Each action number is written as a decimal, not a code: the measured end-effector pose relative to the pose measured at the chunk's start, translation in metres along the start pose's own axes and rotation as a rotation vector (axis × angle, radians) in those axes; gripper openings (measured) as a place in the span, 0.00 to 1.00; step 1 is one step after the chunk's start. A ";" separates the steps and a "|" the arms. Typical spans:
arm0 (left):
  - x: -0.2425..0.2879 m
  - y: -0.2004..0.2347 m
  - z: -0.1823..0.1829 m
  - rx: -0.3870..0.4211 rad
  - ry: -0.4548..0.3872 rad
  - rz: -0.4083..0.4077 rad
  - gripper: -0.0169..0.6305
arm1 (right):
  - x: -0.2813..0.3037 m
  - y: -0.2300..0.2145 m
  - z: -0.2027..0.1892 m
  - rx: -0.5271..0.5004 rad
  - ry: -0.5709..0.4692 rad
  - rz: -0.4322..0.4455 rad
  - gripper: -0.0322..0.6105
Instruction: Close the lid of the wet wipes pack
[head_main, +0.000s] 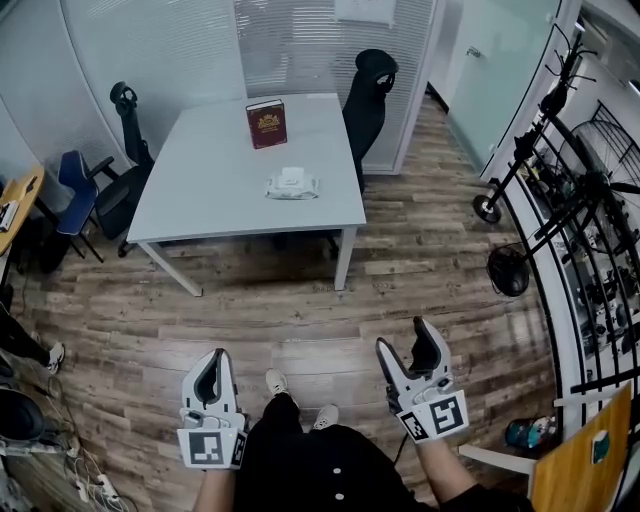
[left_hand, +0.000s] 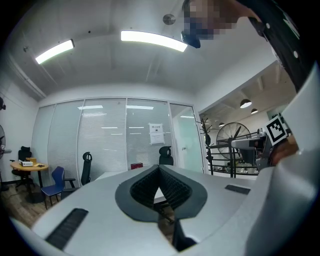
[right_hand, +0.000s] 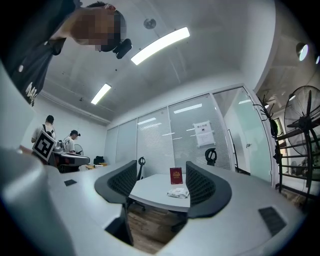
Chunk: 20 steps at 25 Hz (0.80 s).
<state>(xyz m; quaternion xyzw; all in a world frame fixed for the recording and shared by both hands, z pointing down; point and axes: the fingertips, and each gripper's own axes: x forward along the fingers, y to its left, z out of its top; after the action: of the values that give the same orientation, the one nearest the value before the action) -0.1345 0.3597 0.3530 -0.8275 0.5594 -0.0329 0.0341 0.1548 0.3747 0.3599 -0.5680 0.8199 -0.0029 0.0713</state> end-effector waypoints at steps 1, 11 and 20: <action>0.002 0.001 0.001 0.000 -0.002 0.002 0.05 | 0.002 -0.001 -0.001 0.001 0.002 0.001 0.53; 0.027 0.010 0.002 -0.004 -0.022 -0.013 0.05 | 0.020 -0.007 -0.002 -0.003 0.001 -0.006 0.53; 0.060 0.029 -0.001 -0.015 -0.024 -0.022 0.05 | 0.052 -0.012 -0.004 -0.004 -0.001 -0.013 0.51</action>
<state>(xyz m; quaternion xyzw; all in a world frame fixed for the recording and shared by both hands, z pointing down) -0.1393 0.2932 0.3528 -0.8342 0.5500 -0.0192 0.0341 0.1477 0.3218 0.3586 -0.5735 0.8162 -0.0013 0.0704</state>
